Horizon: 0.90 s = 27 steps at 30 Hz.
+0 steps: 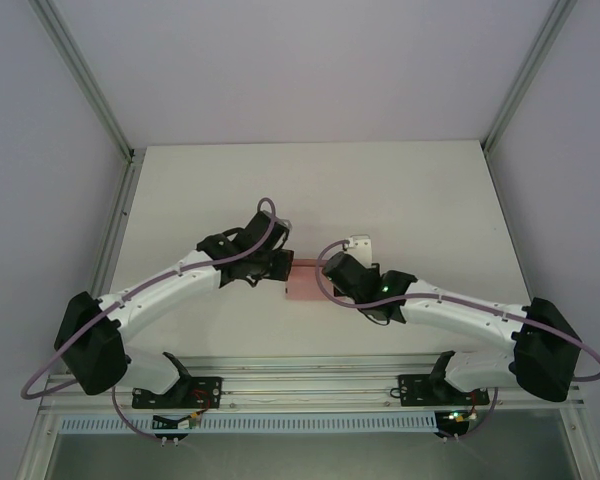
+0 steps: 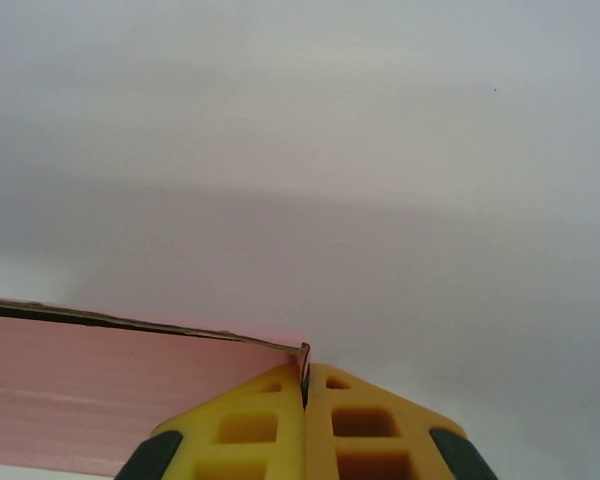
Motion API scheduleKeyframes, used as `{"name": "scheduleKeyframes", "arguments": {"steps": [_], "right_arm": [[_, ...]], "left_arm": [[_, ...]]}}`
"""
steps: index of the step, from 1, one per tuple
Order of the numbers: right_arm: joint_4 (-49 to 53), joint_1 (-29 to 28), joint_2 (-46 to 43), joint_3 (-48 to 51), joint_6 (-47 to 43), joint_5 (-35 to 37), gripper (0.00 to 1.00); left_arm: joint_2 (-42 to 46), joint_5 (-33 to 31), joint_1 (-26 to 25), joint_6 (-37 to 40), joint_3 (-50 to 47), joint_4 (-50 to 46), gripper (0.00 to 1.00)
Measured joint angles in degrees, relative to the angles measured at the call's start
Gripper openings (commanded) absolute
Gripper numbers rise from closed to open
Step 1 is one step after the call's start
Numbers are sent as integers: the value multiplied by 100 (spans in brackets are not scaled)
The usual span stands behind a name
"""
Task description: Assemble paper box
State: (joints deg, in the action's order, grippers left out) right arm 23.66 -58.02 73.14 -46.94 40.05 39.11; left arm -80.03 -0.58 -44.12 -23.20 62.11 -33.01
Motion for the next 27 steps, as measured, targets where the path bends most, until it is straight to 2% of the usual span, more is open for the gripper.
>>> {"name": "scheduleKeyframes", "arguments": {"steps": [14, 21, 27], "right_arm": [[-26, -85, 20, 15, 177, 105, 0], [-374, -170, -236, 367, 170, 136, 0], [-1147, -289, -664, 1091, 22, 26, 0]], "left_arm": [[-129, -190, -11, -487, -59, 186, 0], [306, -120, -103, -387, -706, 728, 0], [752, -122, -308, -245, -1513, 1351, 0]]}}
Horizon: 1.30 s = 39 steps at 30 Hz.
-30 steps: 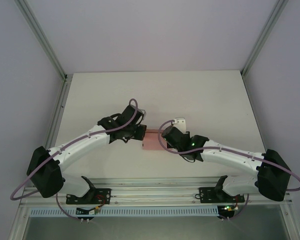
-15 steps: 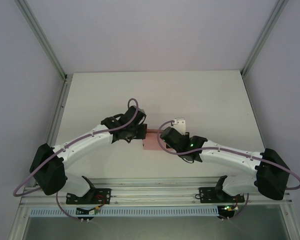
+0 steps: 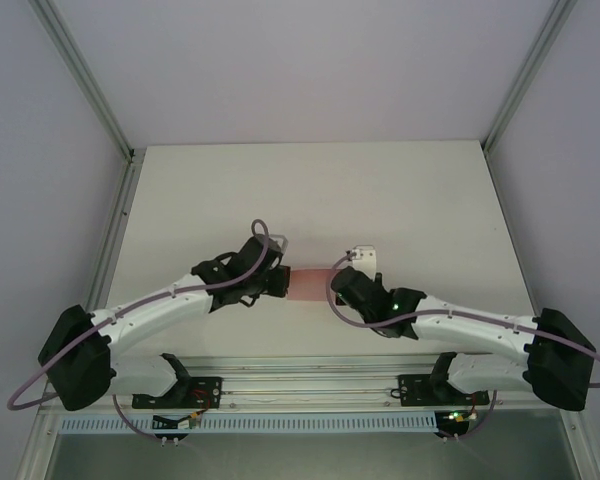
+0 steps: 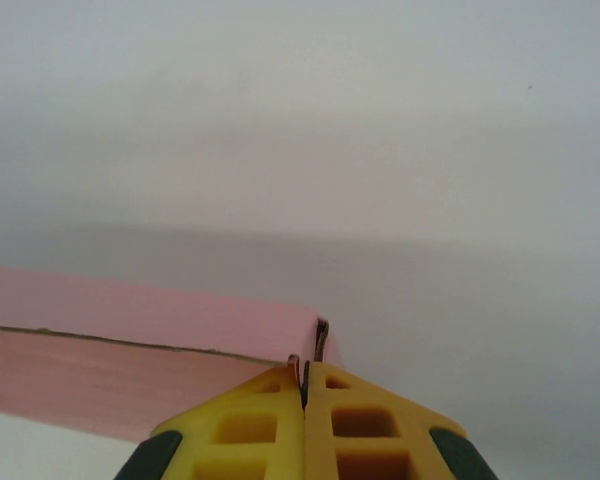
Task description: Assemble paper box
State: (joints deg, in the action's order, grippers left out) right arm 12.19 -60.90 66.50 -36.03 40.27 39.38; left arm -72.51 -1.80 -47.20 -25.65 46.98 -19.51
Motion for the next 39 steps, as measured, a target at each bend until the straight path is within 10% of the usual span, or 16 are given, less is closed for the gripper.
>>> {"name": "scheduleKeyframes", "arguments": {"steps": [11, 16, 22, 31, 39], "right_arm": [[-964, -61, -179, 651, 44, 50, 0], [-909, -72, -223, 647, 136, 57, 0], [-743, -101, -286, 614, 203, 52, 0], [-498, -109, -203, 457, 282, 76, 0], [-413, -109, -96, 345, 282, 94, 0]], "left_arm": [[352, -98, -74, 35, -730, 935, 2], [297, -20, -125, -90, -466, 586, 30], [160, 216, -153, -356, 138, -267, 37], [278, 197, -153, -857, 433, -872, 97], [409, 584, 553, -1814, 66, 48, 100]]}}
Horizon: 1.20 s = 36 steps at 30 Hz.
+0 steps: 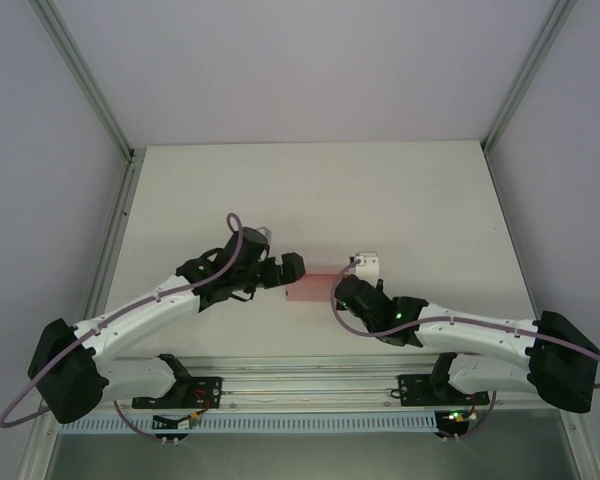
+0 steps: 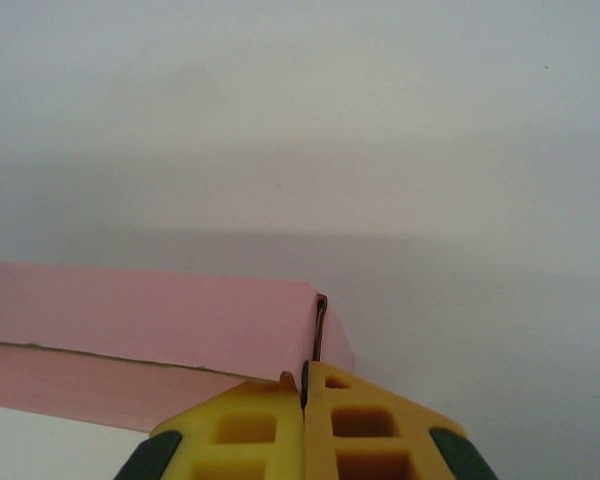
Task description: Assemble paper box
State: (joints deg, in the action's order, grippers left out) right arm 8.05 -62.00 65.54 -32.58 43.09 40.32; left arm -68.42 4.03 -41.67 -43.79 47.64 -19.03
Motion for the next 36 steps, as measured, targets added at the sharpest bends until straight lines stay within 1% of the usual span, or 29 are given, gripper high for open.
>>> {"name": "scheduleKeyframes", "arguments": {"steps": [3, 4, 5, 8, 9, 12, 16, 17, 19, 20, 21, 22, 25, 28, 30, 33, 36], "right_arm": [[28, 0, 22, -24, -2, 2, 0], [35, 0, 22, -24, -2, 2, 0], [42, 0, 22, -28, 0, 2, 0], [66, 0, 31, -44, 2, 2, 0], [81, 0, 33, -48, 9, 2, 0], [129, 0, 37, -70, 79, 0, 0], [157, -13, 44, -92, 127, -15, 0], [168, -17, 42, -98, 125, -24, 0], [199, -28, 42, -116, 120, -46, 6], [232, -28, 37, -131, 105, -74, 8], [273, -28, 28, -151, 105, -111, 13], [367, -28, 22, -192, 85, -170, 20], [839, -31, -24, -391, -42, -374, 30], [1311, -48, -129, -599, -111, -654, 49], [1519, -55, -260, -702, -160, -767, 56], [1648, -52, -595, -763, -160, -868, 74], [1663, -42, -942, -763, -72, -852, 80]], "left_arm": [[-105, 192, 260, -205, -179, 275, 100], [-173, 247, 284, -240, -181, 321, 98], [-254, 313, 282, -273, -188, 422, 95], [-446, 551, 282, -350, -282, 774, 81], [-505, 623, 282, -380, -341, 911, 79], [-579, 841, 282, -490, -647, 1294, 77], [-455, 981, 282, -664, -1008, 1845, 65], [-426, 992, 280, -669, -1056, 1919, 64], [-415, 986, 280, -658, -1067, 1958, 59], [-415, 981, 280, -647, -1067, 1969, 58], [-415, 966, 280, -636, -1067, 1978, 58], [-424, 953, 280, -627, -1067, 1989, 58], [-474, 896, 280, -588, -1067, 2037, 55], [-538, 863, 282, -544, -1062, 2092, 52], [-540, 850, 282, -522, -1064, 2109, 51], [-551, 852, 280, -522, -1088, 2188, 51], [-562, 852, 275, -522, -1152, 2315, 50]]}}
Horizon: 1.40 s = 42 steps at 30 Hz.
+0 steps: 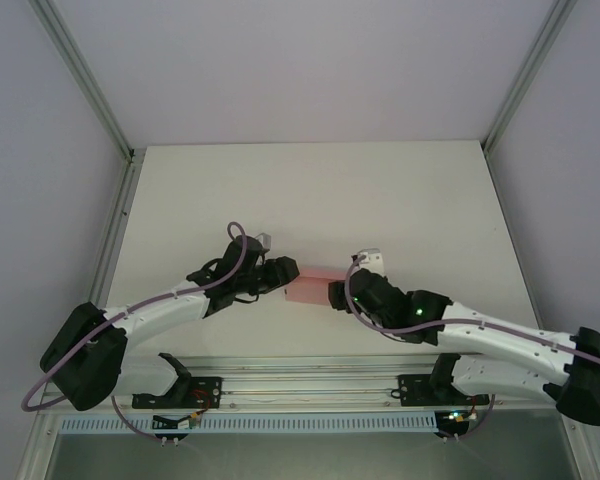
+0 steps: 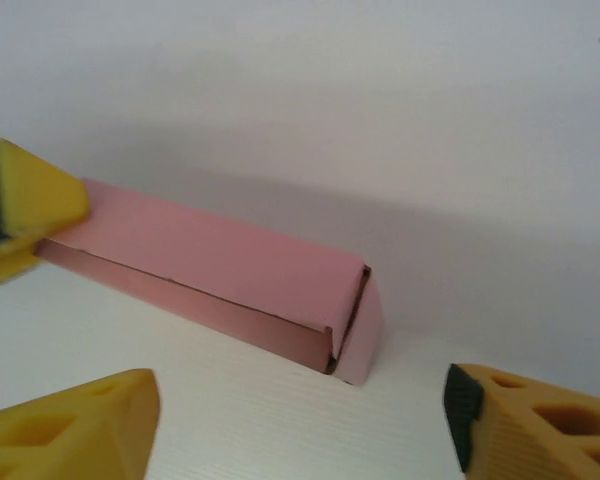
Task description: Assemble paper box
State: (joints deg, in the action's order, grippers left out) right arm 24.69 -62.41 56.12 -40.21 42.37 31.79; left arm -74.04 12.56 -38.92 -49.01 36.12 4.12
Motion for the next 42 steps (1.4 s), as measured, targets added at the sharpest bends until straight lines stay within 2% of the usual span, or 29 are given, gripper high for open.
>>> {"name": "scheduleKeyframes", "arguments": {"steps": [6, 10, 15, 17, 19, 22, 25, 28, 30, 35, 42], "right_arm": [[-566, 509, -162, 179, 278, -205, 81], [-835, 916, 323, 232, 520, -505, 69], [-925, 1036, 531, 466, 935, -796, 61], [-1274, 1036, 457, 785, 1117, -942, 55], [-1805, 1036, 339, 1126, 1287, -1049, 43], [-2675, 1036, 245, 1639, 1589, -1213, 30], [-3241, 1056, 210, 1941, 1838, -1172, 24], [-3436, 1073, 216, 2020, 1961, -1139, 20], [-3458, 1073, 221, 2028, 2004, -1126, 17], [-3477, 1073, 232, 2041, 2135, -1058, 8], [-3541, 1091, 232, 2072, 2166, -994, 6]], "left_arm": [[13, -24, -37, 46, -149, 271, 50], [17, -46, -44, 85, -184, 356, 50], [17, -68, -59, 81, -216, 407, 47], [-4, -92, -66, 87, -232, 407, 46], [-11, -107, -70, 87, -264, 470, 46], [-9, -122, -70, 70, -354, 603, 41], [-4, -188, -70, 35, -452, 765, 36], [-4, -238, -70, -31, -560, 962, 17], [0, -278, -70, -74, -645, 1086, 0], [-42, -278, -70, -118, -789, 1451, 0], [-155, -278, -68, -81, -789, 1661, 0]]}}
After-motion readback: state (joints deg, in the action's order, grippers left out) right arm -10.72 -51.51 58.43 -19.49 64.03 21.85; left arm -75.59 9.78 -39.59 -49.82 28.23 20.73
